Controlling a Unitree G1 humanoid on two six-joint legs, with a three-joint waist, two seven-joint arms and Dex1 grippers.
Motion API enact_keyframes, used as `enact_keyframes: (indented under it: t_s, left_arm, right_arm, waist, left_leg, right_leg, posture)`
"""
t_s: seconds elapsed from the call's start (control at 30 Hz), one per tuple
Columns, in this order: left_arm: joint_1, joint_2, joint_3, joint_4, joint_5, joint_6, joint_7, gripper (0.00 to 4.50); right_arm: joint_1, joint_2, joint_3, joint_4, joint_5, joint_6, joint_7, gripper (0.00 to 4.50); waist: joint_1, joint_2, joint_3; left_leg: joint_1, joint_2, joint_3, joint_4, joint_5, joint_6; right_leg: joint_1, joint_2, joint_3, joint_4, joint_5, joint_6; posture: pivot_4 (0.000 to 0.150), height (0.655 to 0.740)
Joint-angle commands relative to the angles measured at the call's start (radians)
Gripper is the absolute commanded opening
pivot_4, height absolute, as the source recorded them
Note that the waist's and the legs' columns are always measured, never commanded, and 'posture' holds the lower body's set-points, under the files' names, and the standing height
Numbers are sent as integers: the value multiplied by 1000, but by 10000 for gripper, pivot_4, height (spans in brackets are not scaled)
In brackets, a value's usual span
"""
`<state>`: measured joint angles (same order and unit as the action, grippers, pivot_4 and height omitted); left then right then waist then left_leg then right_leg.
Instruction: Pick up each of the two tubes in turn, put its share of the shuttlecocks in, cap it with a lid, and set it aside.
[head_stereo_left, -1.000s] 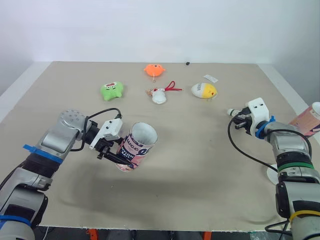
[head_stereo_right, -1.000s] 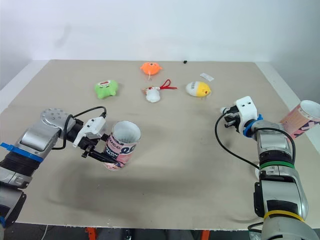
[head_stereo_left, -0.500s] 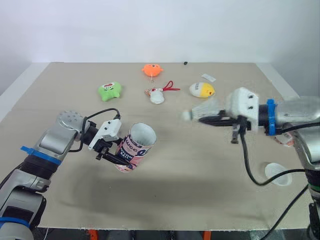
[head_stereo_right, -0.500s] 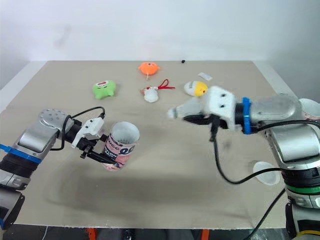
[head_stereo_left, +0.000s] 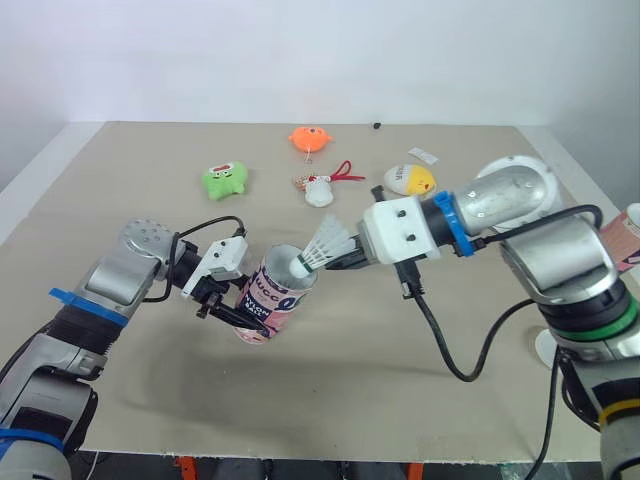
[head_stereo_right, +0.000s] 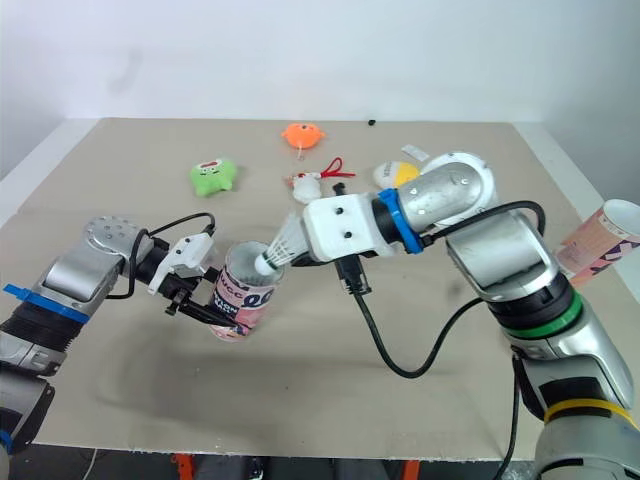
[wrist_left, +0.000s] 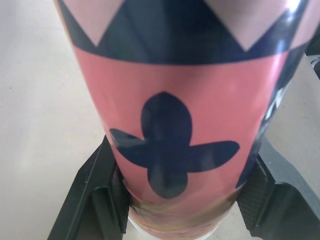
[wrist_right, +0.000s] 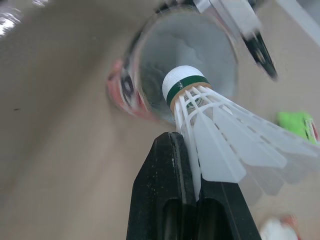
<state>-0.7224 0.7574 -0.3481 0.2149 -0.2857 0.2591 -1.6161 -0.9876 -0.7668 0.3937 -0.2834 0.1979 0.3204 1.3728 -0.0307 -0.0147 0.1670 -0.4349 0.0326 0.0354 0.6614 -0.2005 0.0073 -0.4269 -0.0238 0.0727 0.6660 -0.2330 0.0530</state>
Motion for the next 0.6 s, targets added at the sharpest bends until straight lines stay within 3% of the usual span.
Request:
enact_keyframes:
  t_s: [0.03, 0.17, 0.43, 0.6]
  left_arm:
    - [-6, 5, 8, -15, 7, 6, 2, 23859]
    - [-3, 6, 11, -19, 7, 10, 2, 23859]
    - [-2, 2, 13, -19, 8, 10, 2, 23859]
    - [0, -4, 16, -21, 9, 11, 2, 23859]
  right_arm:
    - [-43, 8, 19, 17, -57, -66, 32, 500]
    - [-76, 48, 62, 71, -135, -116, 25, 500]
    - [-120, 108, 15, 94, -38, -71, 100, 30026]
    - [-106, 47, -100, 83, 102, 20, 172, 30026]
  waist:
    - [3, 0, 0]
    - [5, 0, 0]
    - [6, 0, 0]
    - [7, 0, 0]
  left_leg:
    - [0, 0, 0, 0, 0, 0]
    - [0, 0, 0, 0, 0, 0]
    - [3, 3, 1, 0, 0, 0]
    - [2, 3, 1, 0, 0, 0]
  right_leg:
    - [0, 0, 0, 0, 0, 0]
    - [0, 1, 0, 0, -1, -1]
    - [1, 3, -1, 1, -1, -5]
    - [1, 2, -1, 1, 1, -3]
  posture:
    - [1500, 7400]
    - [1500, 7400]
    - [1500, 7400]
    - [1500, 7400]
